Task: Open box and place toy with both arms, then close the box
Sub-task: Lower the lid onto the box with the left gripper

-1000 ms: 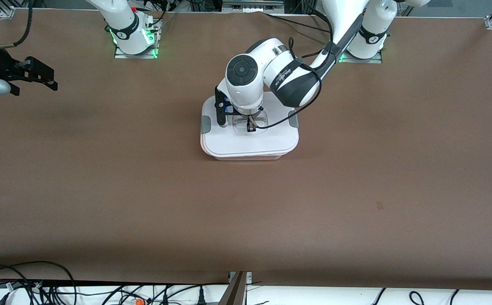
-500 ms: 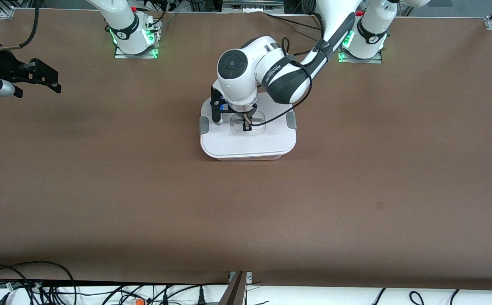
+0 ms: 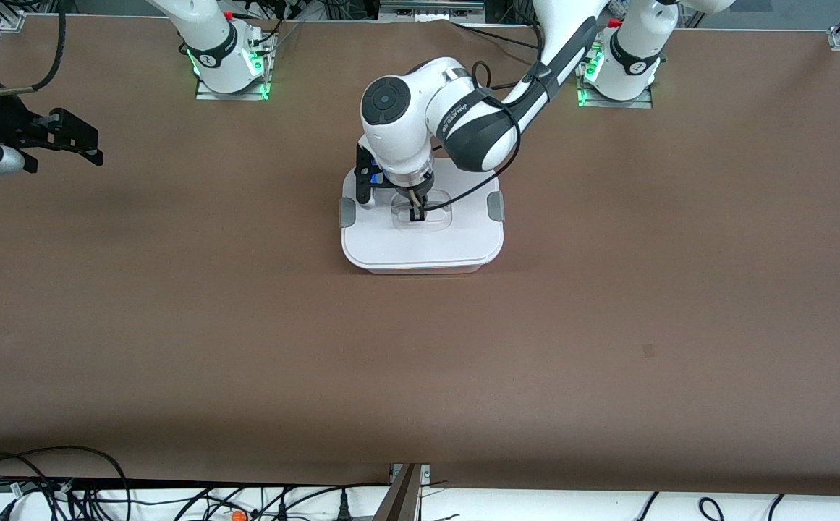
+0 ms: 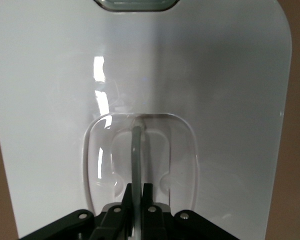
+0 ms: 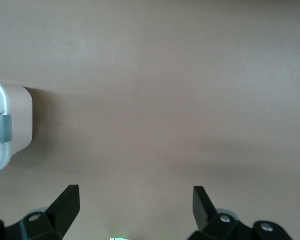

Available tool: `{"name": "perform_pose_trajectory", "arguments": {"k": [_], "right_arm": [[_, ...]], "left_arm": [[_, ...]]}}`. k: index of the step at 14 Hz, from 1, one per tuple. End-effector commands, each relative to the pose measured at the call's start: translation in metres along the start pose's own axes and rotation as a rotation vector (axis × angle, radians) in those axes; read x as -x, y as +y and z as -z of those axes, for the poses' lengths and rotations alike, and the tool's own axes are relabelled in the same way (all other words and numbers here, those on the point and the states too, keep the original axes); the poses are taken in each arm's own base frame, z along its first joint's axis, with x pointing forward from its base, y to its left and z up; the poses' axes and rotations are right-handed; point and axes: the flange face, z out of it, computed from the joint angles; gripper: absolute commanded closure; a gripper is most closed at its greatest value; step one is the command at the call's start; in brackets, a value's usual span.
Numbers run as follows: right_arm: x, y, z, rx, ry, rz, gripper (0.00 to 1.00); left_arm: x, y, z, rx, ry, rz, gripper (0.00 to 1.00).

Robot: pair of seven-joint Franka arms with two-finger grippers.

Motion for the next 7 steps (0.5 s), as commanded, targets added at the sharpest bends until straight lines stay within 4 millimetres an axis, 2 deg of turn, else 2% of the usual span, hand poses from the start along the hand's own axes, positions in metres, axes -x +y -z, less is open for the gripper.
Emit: {"name": "perform_pose_trajectory", "arguments": {"k": [1, 4, 6, 7], "right_arm": [[-0.003, -0.001, 0.006, 0.002, 0.001, -0.014, 0.00], [-0.002, 0.004, 0.005, 0.001, -0.005, -0.022, 0.00], [-0.001, 0.004, 0.004, -0.001, -0.013, -0.023, 0.00], [-0.001, 0.004, 0.004, -0.001, -0.013, -0.023, 0.00]], "left_arm": [[-0.003, -0.006, -0.002, -0.019, -0.002, 0.028, 0.00], [0.031, -0.037, 0.022, -0.016, 0.013, 0.094, 0.00], [0.071, -0.072, 0.059, 0.006, 0.056, 0.183, 0.00], [0.087, -0.085, 0.071, 0.022, 0.051, 0.216, 0.00]]}}
